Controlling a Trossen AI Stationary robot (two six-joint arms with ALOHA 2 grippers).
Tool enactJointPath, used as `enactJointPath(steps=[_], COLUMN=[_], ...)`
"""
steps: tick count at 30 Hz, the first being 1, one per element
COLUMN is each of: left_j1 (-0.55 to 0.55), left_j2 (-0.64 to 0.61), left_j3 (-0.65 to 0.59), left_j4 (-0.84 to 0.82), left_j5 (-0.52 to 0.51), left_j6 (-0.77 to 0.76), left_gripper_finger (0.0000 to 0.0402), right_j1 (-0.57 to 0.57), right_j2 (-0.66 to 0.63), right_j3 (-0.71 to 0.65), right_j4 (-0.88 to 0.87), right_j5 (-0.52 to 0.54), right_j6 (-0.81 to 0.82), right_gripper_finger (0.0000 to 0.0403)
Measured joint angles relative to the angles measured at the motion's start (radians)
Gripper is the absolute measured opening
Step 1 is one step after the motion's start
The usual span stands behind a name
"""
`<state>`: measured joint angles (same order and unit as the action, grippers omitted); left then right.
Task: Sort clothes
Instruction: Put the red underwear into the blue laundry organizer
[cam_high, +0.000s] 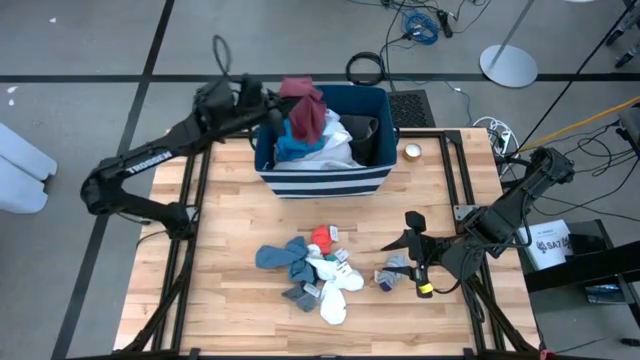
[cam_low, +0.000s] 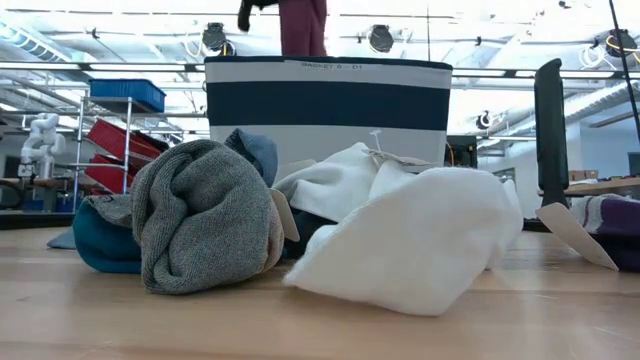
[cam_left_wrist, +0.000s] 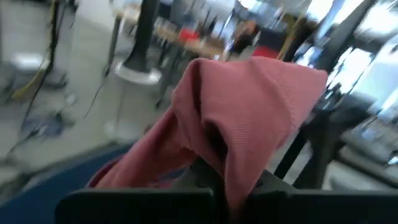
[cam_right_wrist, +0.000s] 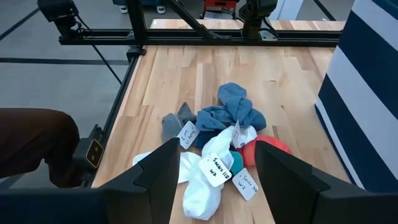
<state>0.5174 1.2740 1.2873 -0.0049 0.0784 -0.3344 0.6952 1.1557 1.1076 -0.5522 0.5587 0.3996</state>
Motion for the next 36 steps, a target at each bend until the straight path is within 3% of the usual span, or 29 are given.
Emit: enactJointPath(steps=[5, 20, 36], left_j1=[0.029, 0.039, 0.044], left_j2=[0.070, 0.267, 0.391], left_j3=[0.000, 0.000, 0.000], left_j4=[-0.126, -0.286, -0.333], left_j5=[0.001, 0.002, 0.000], left_j6=[0.001, 0.083, 0.109], left_gripper_finger=[0.0002, 0.0013, 0.0015], right_j1=[0.000, 0.000, 0.000], right_j2=[0.000, 0.000, 0.001], right_j3=[0.000, 0.000, 0.000], right_j4=[0.000, -0.020, -0.022], right_j5=[0.000, -0.001, 0.000], right_j6=[0.000, 0.000, 0.000], right_gripper_finger=[0.0194, 0.0194, 0.0194])
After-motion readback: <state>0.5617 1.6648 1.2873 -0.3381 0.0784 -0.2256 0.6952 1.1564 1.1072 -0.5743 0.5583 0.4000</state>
